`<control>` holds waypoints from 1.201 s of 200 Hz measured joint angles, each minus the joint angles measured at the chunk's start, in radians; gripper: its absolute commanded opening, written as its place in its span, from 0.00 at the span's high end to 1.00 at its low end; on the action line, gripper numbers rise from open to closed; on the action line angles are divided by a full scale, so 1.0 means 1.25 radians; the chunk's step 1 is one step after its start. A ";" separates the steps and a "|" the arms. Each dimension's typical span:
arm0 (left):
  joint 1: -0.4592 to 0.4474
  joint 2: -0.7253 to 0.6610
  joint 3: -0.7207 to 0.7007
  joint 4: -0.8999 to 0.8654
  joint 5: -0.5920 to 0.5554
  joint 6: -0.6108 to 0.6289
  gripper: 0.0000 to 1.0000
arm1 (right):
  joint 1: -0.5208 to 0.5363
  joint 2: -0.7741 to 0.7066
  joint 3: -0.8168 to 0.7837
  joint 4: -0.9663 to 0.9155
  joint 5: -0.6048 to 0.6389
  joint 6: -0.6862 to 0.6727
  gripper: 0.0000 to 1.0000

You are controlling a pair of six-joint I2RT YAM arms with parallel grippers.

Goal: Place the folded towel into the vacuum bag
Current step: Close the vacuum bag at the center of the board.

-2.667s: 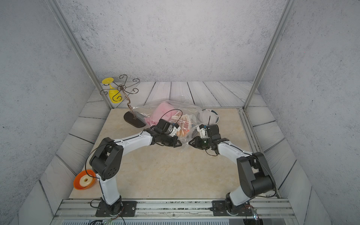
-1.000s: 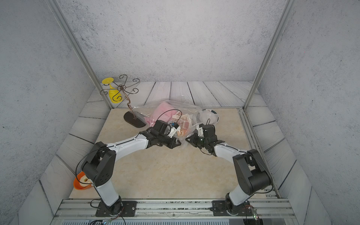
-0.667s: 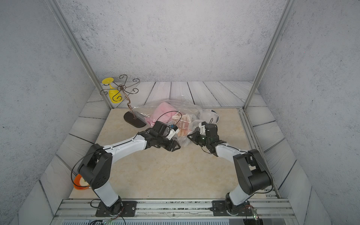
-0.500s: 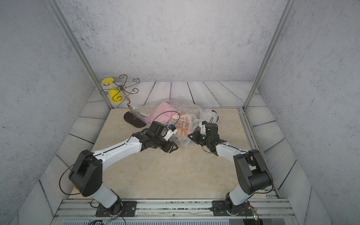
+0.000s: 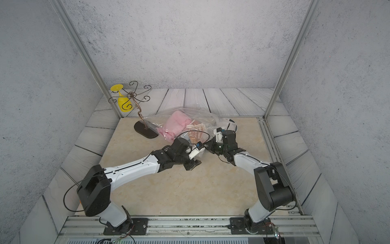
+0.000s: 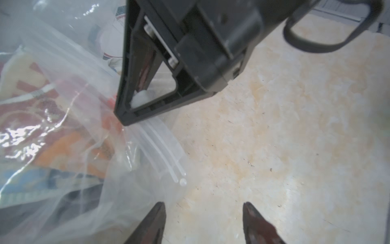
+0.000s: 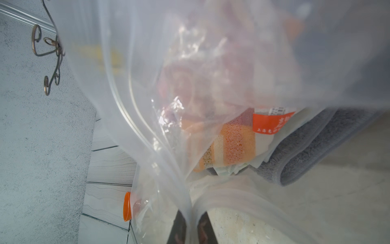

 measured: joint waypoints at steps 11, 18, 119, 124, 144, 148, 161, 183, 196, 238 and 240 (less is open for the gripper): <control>-0.007 0.028 0.012 0.020 -0.026 0.023 0.39 | 0.000 0.000 0.005 -0.006 -0.003 -0.002 1.00; -0.012 0.043 0.018 0.033 -0.044 0.037 0.39 | 0.000 0.000 0.009 -0.009 -0.004 -0.005 1.00; -0.035 0.113 0.038 0.217 -0.305 0.113 1.00 | -0.007 0.003 0.027 -0.026 -0.033 -0.019 1.00; -0.036 0.113 0.038 0.218 -0.308 0.115 1.00 | -0.007 0.003 0.027 -0.026 -0.033 -0.019 1.00; -0.037 0.112 0.038 0.218 -0.314 0.114 1.00 | -0.007 0.003 0.028 -0.027 -0.032 -0.019 1.00; -0.037 0.111 0.037 0.217 -0.314 0.113 1.00 | -0.007 0.003 0.028 -0.027 -0.032 -0.019 1.00; -0.037 0.101 0.027 0.216 -0.310 0.107 1.00 | -0.007 0.003 0.028 -0.031 -0.033 -0.018 1.00; -0.035 0.051 -0.021 0.216 -0.296 0.088 1.00 | 0.002 0.003 0.032 -0.049 -0.047 -0.011 1.00; -0.033 0.006 -0.070 0.232 -0.283 0.075 1.00 | 0.011 0.003 0.035 -0.062 -0.069 0.000 1.00; -0.029 -0.101 -0.236 0.347 -0.240 0.042 1.00 | 0.037 0.003 0.042 -0.130 -0.119 0.040 1.00; -0.030 -0.103 -0.241 0.352 -0.240 0.039 1.00 | 0.037 0.003 0.042 -0.133 -0.119 0.042 1.00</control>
